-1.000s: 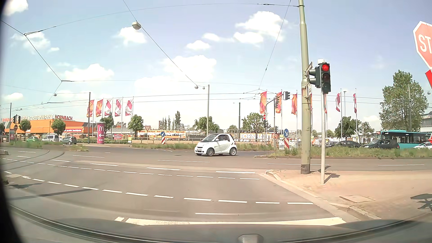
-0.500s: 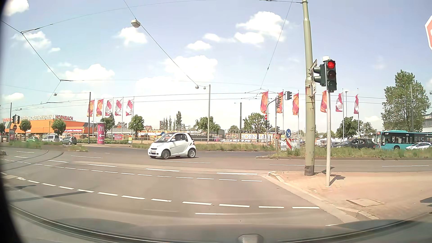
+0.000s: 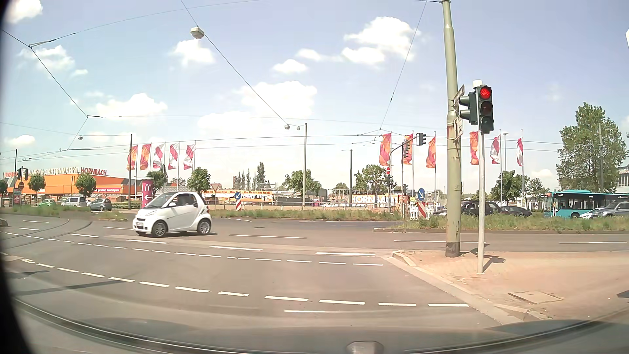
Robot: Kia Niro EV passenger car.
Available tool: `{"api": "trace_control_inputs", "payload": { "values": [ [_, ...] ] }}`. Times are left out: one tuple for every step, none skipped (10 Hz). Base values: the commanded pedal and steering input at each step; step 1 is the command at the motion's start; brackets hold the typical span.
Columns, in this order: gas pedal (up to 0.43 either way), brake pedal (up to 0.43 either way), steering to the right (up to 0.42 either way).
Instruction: Follow the waypoints while adhering to traffic rules and regulations
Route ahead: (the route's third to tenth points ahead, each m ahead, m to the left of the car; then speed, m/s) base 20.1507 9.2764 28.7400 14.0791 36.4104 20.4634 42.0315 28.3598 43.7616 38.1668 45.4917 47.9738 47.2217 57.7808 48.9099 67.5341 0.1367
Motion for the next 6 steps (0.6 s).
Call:
{"api": "trace_control_inputs", "payload": {
  "values": [
    [0.000,0.213,-0.048],
    [0.000,0.213,-0.049],
    [0.000,0.220,-0.049],
    [0.000,0.213,-0.049],
    [0.000,0.213,-0.049],
    [0.000,0.220,-0.049]
  ]
}}
